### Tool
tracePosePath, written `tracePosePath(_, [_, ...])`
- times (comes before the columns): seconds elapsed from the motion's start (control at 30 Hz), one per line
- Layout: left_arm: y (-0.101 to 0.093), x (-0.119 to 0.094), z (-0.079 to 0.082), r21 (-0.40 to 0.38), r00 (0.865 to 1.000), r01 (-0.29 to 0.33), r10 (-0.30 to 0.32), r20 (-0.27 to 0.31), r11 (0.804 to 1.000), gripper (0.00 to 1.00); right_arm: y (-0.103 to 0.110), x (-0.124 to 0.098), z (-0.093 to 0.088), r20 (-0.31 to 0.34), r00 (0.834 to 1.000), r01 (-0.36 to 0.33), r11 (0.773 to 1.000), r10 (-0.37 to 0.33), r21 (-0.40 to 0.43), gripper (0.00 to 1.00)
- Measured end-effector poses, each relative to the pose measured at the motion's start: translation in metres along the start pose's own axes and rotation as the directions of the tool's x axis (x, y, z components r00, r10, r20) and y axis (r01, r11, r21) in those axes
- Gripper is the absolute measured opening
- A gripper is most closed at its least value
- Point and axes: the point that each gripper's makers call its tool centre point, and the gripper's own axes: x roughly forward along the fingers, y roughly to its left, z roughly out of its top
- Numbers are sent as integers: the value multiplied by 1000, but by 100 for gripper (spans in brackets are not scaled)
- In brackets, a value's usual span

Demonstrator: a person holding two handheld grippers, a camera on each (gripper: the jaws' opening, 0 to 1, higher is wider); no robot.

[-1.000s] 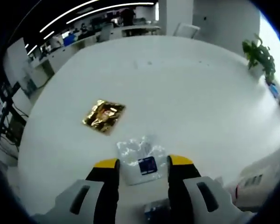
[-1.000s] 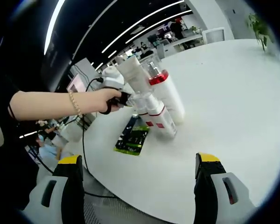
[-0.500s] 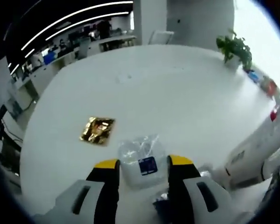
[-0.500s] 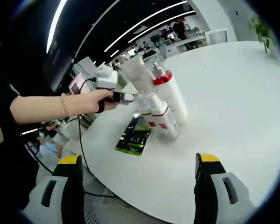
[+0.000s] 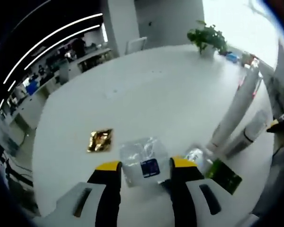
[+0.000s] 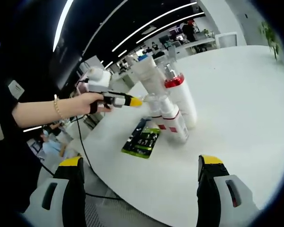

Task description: Arrange the skincare products in the storage area until every visible bottle or jar stands upright without overlapping.

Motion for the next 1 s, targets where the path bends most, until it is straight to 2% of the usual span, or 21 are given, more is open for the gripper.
tracePosePath(0.13, [-4,-11,1,38,1000,21,-22,15,999,36,5,1,1,3,1000,-19,1000,19,-7,99])
tracePosePath(0.17, [-8,-15,2,59,999,43,-44,25,997,36,6,1,1,4,1000,-25,1000,25,-8,99])
tracePosePath(0.27, [-14,-28,2,122,998,61,-65,27,991,36,11,2,1,-3,999,-48,999,47,-10,93])
tracePosePath(0.37, [-22,-40,3,167,996,78,-85,32,983,36,14,2,4,6,998,-66,998,66,-9,92])
tracePosePath(0.5, [-30,-51,3,192,992,105,-116,47,976,36,23,3,5,-1,996,-85,996,85,-28,90])
tracePosePath(0.63, [-39,-63,3,292,989,118,-139,53,949,36,29,2,8,-3,994,-111,993,111,-48,87])
tracePosePath(0.8, [-59,-83,1,335,980,157,-188,60,929,36,37,4,17,7,989,-146,988,146,-60,82])
tracePosePath(0.87, [-64,-88,1,356,979,163,-196,59,920,36,41,5,22,16,985,-171,983,172,-60,77])
tracePosePath(0.9, [-68,-91,0,386,977,171,-207,53,907,36,43,6,25,19,983,-181,982,182,-55,75])
tracePosePath(1.0, [-75,-99,-2,399,972,193,-231,49,896,36,50,8,33,31,974,-223,973,225,-63,68])
